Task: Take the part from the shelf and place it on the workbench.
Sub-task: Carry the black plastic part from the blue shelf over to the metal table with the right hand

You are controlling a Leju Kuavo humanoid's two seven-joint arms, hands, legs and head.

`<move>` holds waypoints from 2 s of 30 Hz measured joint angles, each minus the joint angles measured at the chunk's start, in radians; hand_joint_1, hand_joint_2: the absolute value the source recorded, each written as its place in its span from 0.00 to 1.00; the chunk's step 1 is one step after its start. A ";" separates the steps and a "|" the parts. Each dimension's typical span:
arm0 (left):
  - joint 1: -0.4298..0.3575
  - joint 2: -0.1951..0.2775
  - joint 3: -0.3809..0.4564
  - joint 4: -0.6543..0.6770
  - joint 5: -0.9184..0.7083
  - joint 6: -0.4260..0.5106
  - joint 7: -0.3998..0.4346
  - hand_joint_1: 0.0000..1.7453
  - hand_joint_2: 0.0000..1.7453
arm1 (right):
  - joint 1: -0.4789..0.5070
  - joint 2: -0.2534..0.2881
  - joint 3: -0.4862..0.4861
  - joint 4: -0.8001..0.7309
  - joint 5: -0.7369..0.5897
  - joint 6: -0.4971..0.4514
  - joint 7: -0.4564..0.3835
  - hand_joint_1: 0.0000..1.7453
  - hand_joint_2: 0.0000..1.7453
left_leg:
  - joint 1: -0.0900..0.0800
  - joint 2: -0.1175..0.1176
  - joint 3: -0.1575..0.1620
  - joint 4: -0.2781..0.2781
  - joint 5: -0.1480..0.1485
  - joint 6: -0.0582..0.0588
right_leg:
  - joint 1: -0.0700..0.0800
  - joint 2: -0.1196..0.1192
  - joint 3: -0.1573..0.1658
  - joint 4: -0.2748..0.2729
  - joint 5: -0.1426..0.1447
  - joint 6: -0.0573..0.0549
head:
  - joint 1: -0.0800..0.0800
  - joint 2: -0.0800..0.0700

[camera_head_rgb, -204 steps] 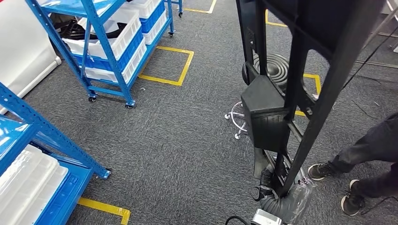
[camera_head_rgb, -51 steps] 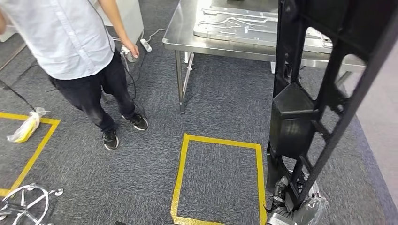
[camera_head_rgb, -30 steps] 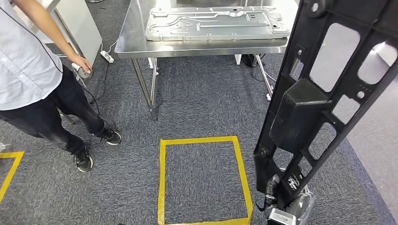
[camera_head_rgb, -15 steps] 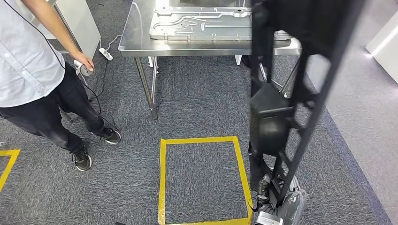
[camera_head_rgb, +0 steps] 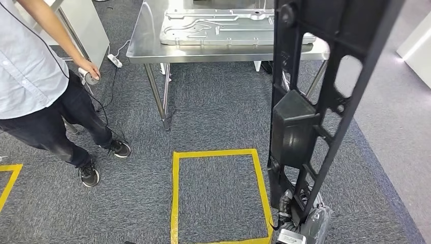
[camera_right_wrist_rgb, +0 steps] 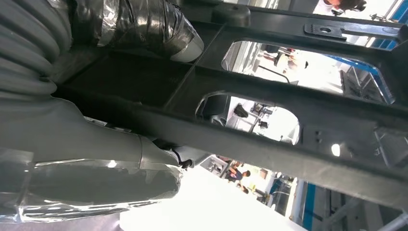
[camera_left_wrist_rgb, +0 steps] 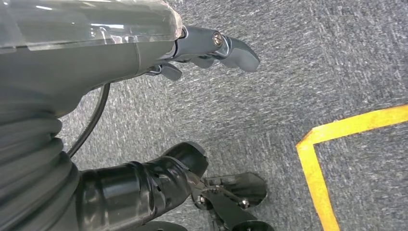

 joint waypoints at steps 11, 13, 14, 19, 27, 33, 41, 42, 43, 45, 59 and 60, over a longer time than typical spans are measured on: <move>0.001 0.001 0.000 0.000 -0.003 -0.008 0.000 0.00 1.00 | -0.006 -0.004 0.008 0.007 0.000 0.000 0.010 1.00 1.00 | 0.003 -0.003 -0.144 0.286 -0.125 -0.040 | 0.023 0.007 0.050 -0.067 -0.009 -0.073 | -0.001 0.000; 0.003 0.001 0.000 0.000 -0.003 -0.008 0.000 0.00 1.00 | -0.006 -0.005 0.008 0.009 0.000 0.000 0.010 1.00 1.00 | 0.000 -0.003 -0.148 0.261 -0.075 -0.033 | 0.030 0.013 0.061 -0.067 -0.017 -0.075 | -0.001 0.000; 0.003 0.001 0.000 0.000 -0.003 -0.008 0.000 0.00 1.00 | -0.006 -0.005 0.008 0.009 0.000 0.000 0.010 1.00 1.00 | -0.003 -0.004 -0.125 0.198 -0.029 -0.026 | 0.033 0.015 0.069 -0.067 -0.023 -0.075 | -0.001 0.000; 0.000 0.004 0.000 0.000 -0.003 -0.009 0.000 0.00 1.00 | -0.009 -0.006 0.010 0.010 0.000 0.000 0.011 1.00 1.00 | -0.020 -0.010 -0.052 0.027 0.024 -0.001 | 0.035 0.019 0.079 -0.068 -0.041 -0.055 | -0.001 0.000; 0.000 0.004 0.000 0.000 -0.006 -0.012 0.002 0.00 1.00 | -0.013 -0.015 0.012 0.014 -0.016 0.000 0.014 1.00 1.00 | -0.009 -0.005 -0.011 -0.005 0.013 0.019 | 0.022 0.010 -0.080 0.203 -0.130 -0.021 | 0.006 0.000; 0.000 0.002 0.001 0.000 -0.007 -0.011 0.003 0.00 1.00 | -0.015 -0.020 0.014 0.016 -0.014 0.000 0.017 1.00 1.00 | -0.011 -0.006 0.020 -0.002 -0.021 -0.008 | 0.021 0.000 0.011 -0.048 0.020 -0.029 | 0.005 0.000; -0.001 0.002 0.001 0.000 -0.014 -0.012 0.004 0.00 1.00 | -0.015 -0.021 0.014 0.010 0.000 0.000 0.008 1.00 1.00 | -0.007 -0.005 -0.104 0.251 -0.135 -0.034 | 0.025 0.004 0.043 -0.069 -0.001 -0.075 | 0.004 0.000; 0.000 0.001 0.001 0.000 -0.015 -0.012 0.004 0.00 1.00 | -0.015 -0.021 0.014 0.009 0.000 0.000 0.007 1.00 1.00 | -0.007 -0.005 -0.130 0.284 -0.132 -0.034 | 0.027 0.006 0.048 -0.069 -0.005 -0.077 | 0.004 0.000; 0.001 0.001 0.001 0.000 -0.016 -0.012 0.005 0.00 1.00 | -0.015 -0.021 0.014 0.009 0.000 0.000 0.006 1.00 1.00 | -0.007 -0.005 -0.139 0.279 -0.108 -0.032 | 0.029 0.008 0.054 -0.069 -0.010 -0.077 | 0.004 0.000; 0.002 0.002 0.001 0.000 -0.016 -0.012 0.005 0.00 1.00 | -0.015 -0.021 0.014 0.009 0.001 0.000 0.005 1.00 1.00 | -0.010 -0.006 -0.109 0.170 -0.018 -0.022 | 0.032 0.013 0.072 -0.069 -0.022 -0.075 | 0.004 0.000; 0.000 0.005 0.001 0.000 -0.017 -0.012 0.010 0.00 1.00 | -0.015 -0.022 0.014 -0.001 0.003 0.000 -0.001 1.00 1.00 | -0.011 -0.007 0.000 -0.005 0.009 0.019 | 0.019 0.006 -0.078 0.169 -0.082 -0.020 | 0.010 0.000; 0.001 0.004 0.001 0.000 -0.018 -0.012 0.011 0.00 1.00 | -0.015 -0.022 0.014 -0.002 0.003 0.000 -0.002 1.00 1.00 | -0.010 -0.008 0.009 -0.005 0.003 0.016 | 0.017 0.005 -0.057 0.107 -0.035 -0.020 | 0.010 0.000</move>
